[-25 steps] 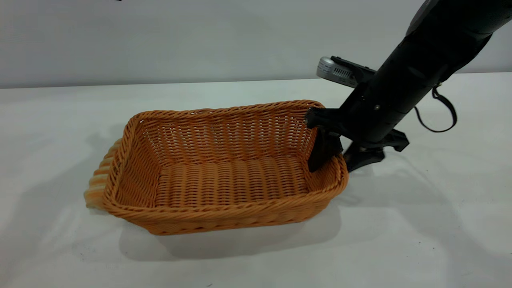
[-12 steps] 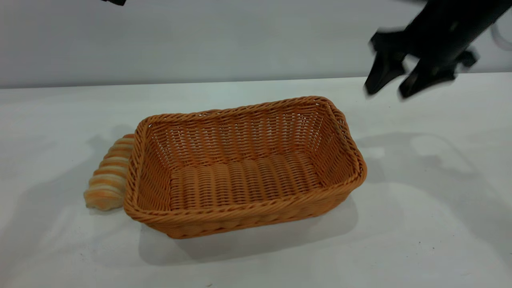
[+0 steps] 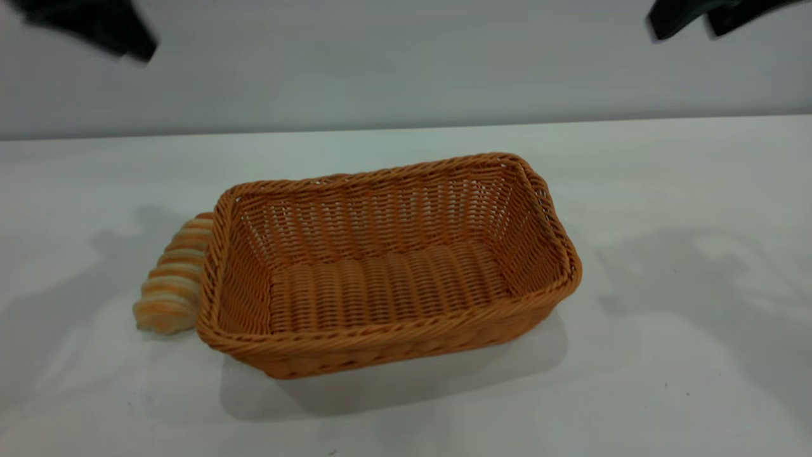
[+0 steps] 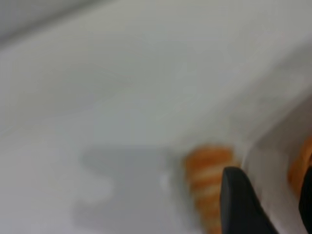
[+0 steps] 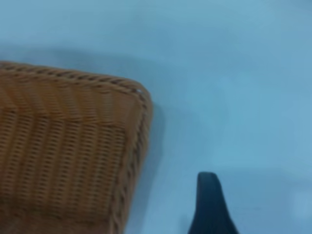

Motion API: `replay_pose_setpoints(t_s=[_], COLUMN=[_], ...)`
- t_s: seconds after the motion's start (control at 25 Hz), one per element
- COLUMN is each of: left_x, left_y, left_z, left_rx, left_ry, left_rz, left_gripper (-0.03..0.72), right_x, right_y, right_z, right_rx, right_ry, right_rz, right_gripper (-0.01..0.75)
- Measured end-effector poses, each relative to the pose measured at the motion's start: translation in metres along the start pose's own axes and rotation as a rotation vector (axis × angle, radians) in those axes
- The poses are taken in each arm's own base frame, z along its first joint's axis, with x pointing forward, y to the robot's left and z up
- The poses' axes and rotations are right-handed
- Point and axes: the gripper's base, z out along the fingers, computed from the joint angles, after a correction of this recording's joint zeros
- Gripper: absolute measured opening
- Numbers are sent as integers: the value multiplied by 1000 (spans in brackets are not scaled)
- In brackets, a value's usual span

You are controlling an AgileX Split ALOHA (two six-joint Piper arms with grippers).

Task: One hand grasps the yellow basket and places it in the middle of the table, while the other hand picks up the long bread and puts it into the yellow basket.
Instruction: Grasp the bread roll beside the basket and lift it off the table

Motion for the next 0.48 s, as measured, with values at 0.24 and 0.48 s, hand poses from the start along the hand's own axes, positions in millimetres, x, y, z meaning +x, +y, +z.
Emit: replay_pose_setpoints(t_s=[0.24, 0.48], left_x=[30, 43], left_y=[13, 14], left_z=[29, 51], left_rx=[65, 99], left_ry=[177, 243], left_rz=[-85, -109], left_gripper=[365, 365], right_x=[39, 66], right_y=[22, 38], right_z=[-56, -108], right_rx=[-1, -59], right_ry=[-63, -70], right_rz=[-52, -72], right_gripper=[468, 465])
